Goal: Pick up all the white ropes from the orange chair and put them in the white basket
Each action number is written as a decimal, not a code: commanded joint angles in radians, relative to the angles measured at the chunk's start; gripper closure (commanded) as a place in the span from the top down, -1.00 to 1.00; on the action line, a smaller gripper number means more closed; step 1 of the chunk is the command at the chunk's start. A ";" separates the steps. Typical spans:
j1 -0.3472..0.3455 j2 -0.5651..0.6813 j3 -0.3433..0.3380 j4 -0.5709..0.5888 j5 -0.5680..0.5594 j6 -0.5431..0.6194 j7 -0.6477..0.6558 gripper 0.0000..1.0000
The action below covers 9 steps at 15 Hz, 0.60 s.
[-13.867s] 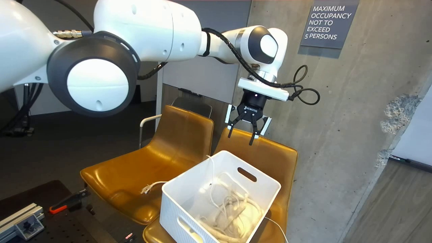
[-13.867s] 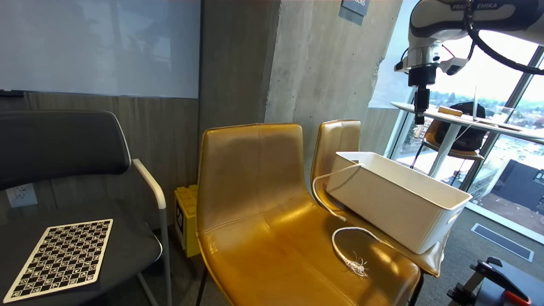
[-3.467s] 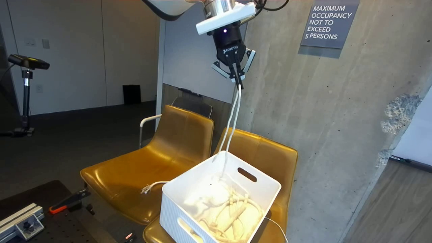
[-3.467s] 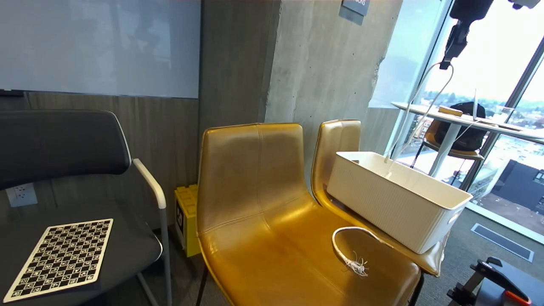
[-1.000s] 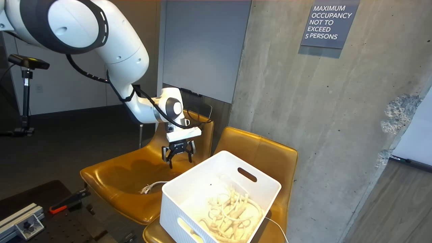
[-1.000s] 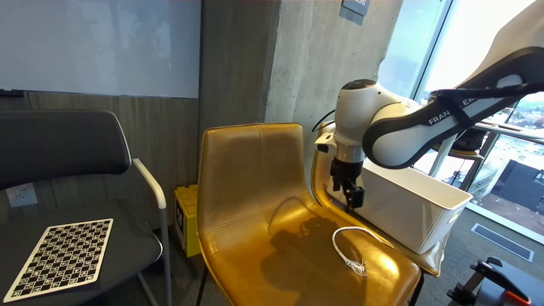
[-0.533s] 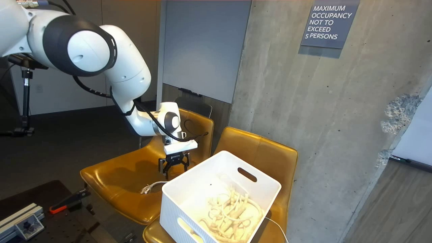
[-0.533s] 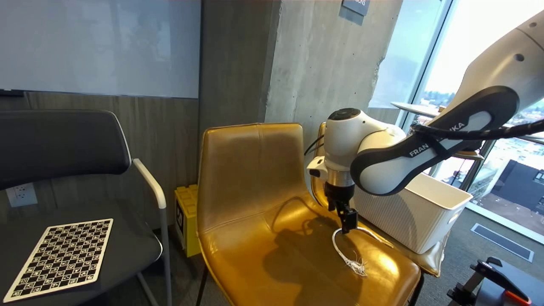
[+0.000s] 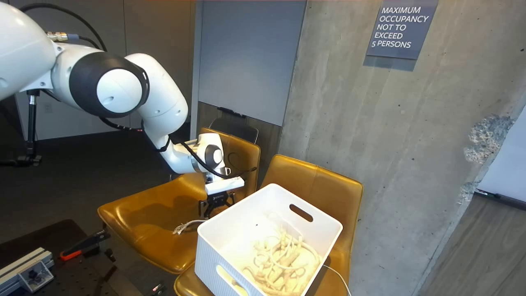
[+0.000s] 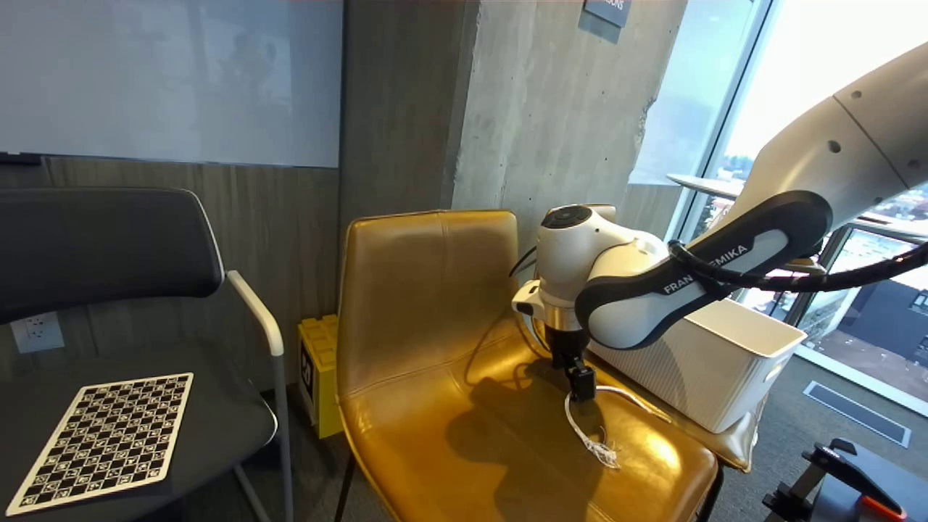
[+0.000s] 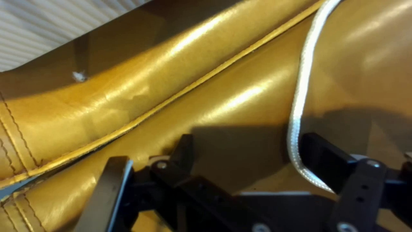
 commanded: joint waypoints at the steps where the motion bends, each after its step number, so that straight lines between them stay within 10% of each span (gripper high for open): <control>1: 0.011 0.056 -0.031 0.085 -0.006 -0.039 0.006 0.08; 9: 0.014 0.064 -0.040 0.135 -0.001 -0.063 0.024 -1.00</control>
